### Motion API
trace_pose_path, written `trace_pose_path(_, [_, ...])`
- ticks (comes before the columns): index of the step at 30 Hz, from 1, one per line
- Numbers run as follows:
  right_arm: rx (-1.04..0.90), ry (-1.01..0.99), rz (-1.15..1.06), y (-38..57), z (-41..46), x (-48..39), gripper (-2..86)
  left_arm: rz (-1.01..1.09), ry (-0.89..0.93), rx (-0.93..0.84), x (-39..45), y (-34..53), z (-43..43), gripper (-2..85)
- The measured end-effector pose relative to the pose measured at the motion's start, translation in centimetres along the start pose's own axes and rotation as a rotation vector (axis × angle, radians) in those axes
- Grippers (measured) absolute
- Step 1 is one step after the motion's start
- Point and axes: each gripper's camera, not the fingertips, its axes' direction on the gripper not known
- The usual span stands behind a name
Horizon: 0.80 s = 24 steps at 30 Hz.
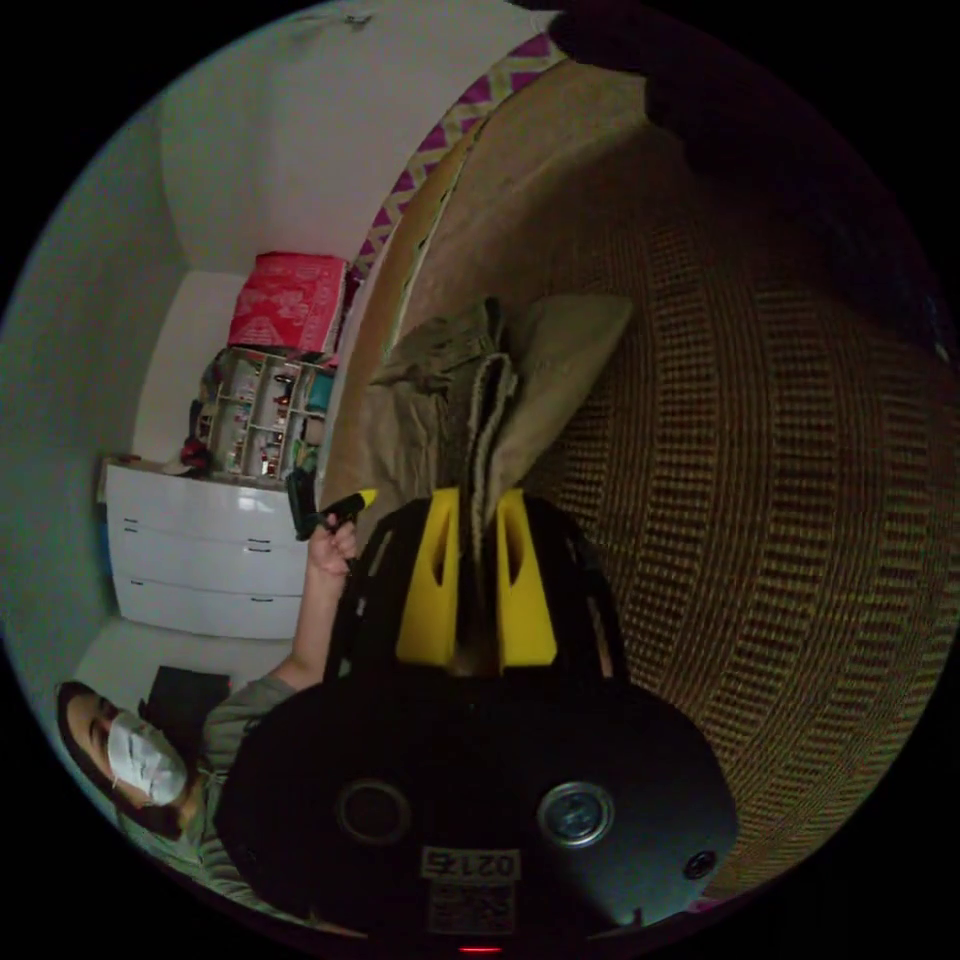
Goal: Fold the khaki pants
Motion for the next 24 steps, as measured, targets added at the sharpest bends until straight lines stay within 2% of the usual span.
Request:
trace_pose_path(6, [-0.002, 0.012, -0.166, -3.7, 1.9, -9.0, 2.8, 0.111, -0.095, 0.130, 3.5, -2.5, -7.0, 2.3])
trace_pose_path(9, [-0.037, 0.035, -0.280, -9.0, 7.5, -17.0, 3.8, 0.117, -0.203, 0.197, 3.4, -4.8, -12.5, 2.4])
trace_pose_path(14, [-0.032, 0.058, -0.475, -20.1, 23.0, -31.5, 6.5, 0.028, -0.402, 0.362, 0.7, -8.6, -21.4, 4.4])
trace_pose_path(16, [-0.019, 0.087, -0.500, -23.1, 28.6, -34.3, 7.8, -0.010, -0.495, 0.423, -1.0, -9.2, -22.9, 6.6])
trace_pose_path(20, [-0.022, 0.155, -0.467, -24.4, 36.8, -32.7, 11.9, -0.185, -0.665, 0.484, -5.8, -7.6, -23.6, 8.6])
trace_pose_path(24, [-0.114, 0.143, -0.528, -19.3, 37.7, -27.2, 13.4, -0.116, -0.668, 0.503, -5.7, -4.7, -22.0, 7.4])
